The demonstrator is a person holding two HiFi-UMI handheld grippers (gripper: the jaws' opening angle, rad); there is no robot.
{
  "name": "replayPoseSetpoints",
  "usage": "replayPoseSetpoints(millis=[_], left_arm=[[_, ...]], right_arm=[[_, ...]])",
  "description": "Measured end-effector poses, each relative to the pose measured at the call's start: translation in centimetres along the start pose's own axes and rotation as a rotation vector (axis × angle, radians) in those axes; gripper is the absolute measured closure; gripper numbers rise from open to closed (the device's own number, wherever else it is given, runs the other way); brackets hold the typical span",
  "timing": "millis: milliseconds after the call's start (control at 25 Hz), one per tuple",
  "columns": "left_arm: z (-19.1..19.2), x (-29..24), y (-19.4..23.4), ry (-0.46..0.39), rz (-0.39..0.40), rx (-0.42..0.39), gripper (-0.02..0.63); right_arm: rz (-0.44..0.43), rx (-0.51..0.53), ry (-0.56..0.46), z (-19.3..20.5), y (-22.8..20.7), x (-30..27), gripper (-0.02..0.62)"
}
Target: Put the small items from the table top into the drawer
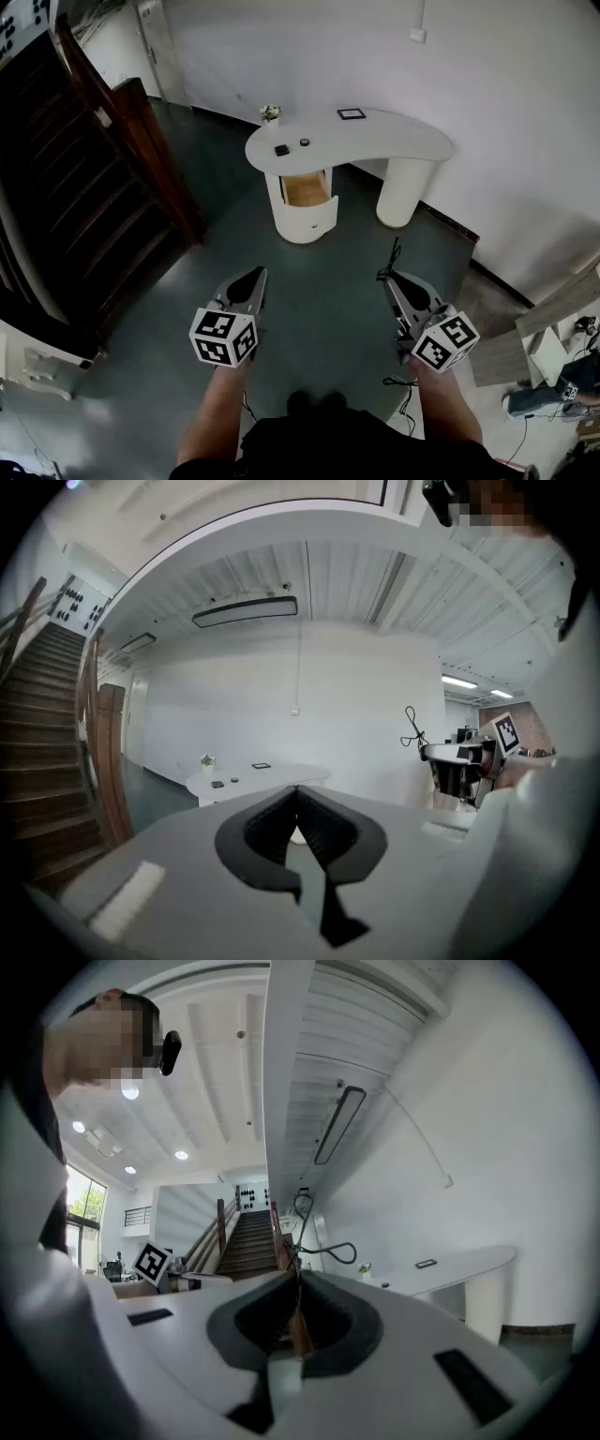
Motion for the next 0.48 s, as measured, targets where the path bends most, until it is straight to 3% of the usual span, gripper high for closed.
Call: replayPoseSetpoints(millis=[480], left_arm=[[0.3, -0.8, -2.9, 0.037, 0.007, -0.023, 0.595]], right_arm=[[-0.020, -0.019, 0.000, 0.1, -1.6, 2.0, 0.569]])
Point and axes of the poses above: the fingertips, and each gripper's own axes: x backward along the fingers, y to its left, z out of its underside, the point moved 3 cm from there along x, backward along the fingers, and after that the axes turned 12 degrees about -x, right-handed, at the moved point
